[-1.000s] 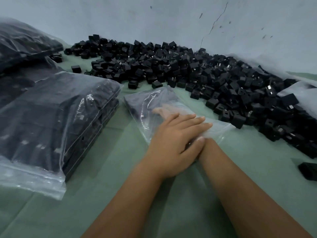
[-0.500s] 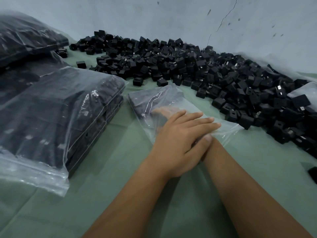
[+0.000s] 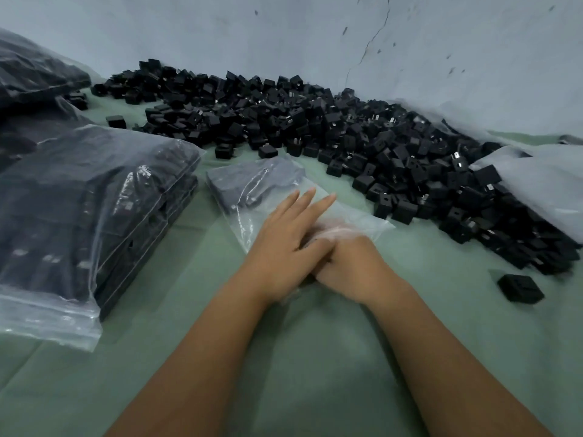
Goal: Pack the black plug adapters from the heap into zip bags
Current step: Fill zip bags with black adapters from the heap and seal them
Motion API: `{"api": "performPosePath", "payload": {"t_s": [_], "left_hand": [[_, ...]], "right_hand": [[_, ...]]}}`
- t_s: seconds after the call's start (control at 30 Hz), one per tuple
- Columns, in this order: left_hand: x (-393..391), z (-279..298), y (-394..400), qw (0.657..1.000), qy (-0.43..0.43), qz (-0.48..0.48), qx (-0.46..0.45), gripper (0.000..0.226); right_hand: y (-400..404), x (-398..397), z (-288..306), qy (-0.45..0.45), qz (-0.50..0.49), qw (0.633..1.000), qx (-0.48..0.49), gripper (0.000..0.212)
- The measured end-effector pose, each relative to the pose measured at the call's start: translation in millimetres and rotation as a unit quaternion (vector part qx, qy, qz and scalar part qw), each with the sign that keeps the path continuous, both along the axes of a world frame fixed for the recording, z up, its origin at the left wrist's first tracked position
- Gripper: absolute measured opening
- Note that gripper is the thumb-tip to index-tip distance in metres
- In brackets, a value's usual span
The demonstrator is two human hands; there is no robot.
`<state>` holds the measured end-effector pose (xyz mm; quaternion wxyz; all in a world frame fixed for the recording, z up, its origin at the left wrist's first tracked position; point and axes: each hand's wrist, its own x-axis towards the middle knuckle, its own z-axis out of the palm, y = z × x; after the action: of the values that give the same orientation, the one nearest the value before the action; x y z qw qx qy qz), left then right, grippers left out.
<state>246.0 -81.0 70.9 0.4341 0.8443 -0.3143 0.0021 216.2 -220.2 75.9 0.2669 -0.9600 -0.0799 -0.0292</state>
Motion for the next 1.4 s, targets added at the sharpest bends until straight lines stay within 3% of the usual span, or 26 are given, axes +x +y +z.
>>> {"api": "performPosePath", "payload": {"t_s": [0.03, 0.1, 0.17, 0.2, 0.27, 0.37, 0.43, 0.5, 0.63, 0.87, 0.97, 1.1, 1.17, 1.3, 1.4], "left_hand": [[2, -2, 1, 1.000, 0.026, -0.005, 0.013, 0.054], [4, -5, 2, 0.998, 0.057, -0.012, 0.032, 0.051], [5, -7, 3, 0.997, 0.067, -0.010, 0.038, 0.047], [6, -8, 4, 0.997, 0.071, -0.007, 0.037, 0.046], [5, -8, 4, 0.997, 0.074, -0.007, 0.036, 0.046], [6, -7, 2, 0.996, 0.074, -0.005, 0.039, 0.042], [6, -6, -1, 0.996, 0.070, 0.005, 0.054, 0.044], [7, -5, -5, 0.994, 0.062, 0.016, 0.089, 0.056], [10, -6, -9, 0.985, 0.035, 0.011, 0.168, 0.058], [9, -7, -8, 0.989, 0.043, 0.021, 0.137, 0.060], [8, -6, -5, 0.995, 0.079, 0.036, 0.049, 0.046], [5, -5, 1, 0.991, 0.128, 0.031, -0.028, 0.036], [5, -6, 3, 0.984, 0.160, 0.037, -0.063, 0.033], [6, -6, 3, 0.981, 0.174, 0.043, -0.077, 0.033], [7, -7, 2, 0.981, 0.173, 0.047, -0.073, 0.034]], "right_hand": [[-5, -10, 4, -0.088, 0.011, 0.994, -0.066, 0.015], [-27, -23, 5, -0.275, -0.055, 0.959, -0.047, 0.015], [-42, -39, 7, -0.402, -0.200, 0.893, -0.040, 0.019], [-52, -41, 8, -0.420, -0.307, 0.852, -0.052, 0.016], [-76, -48, 3, -0.370, -0.507, 0.777, -0.045, 0.016], [-108, -61, 3, -0.114, -0.667, 0.736, -0.016, 0.045], [-113, -57, 2, 0.030, -0.665, 0.746, -0.016, 0.050], [-111, -45, 3, 0.075, -0.642, 0.763, -0.020, 0.049], [-106, -19, 6, 0.014, -0.571, 0.818, 0.069, 0.052], [-96, -17, -11, -0.097, -0.409, 0.897, 0.135, 0.062], [-100, -18, -11, -0.112, -0.408, 0.891, 0.166, 0.057], [-100, -20, -13, -0.122, -0.434, 0.882, 0.140, 0.044], [-98, -20, -12, -0.146, -0.418, 0.877, 0.186, 0.037], [-78, -21, 0, -0.260, -0.397, 0.843, 0.253, 0.028], [-49, -24, 10, -0.348, -0.311, 0.848, 0.250, 0.015]]}}
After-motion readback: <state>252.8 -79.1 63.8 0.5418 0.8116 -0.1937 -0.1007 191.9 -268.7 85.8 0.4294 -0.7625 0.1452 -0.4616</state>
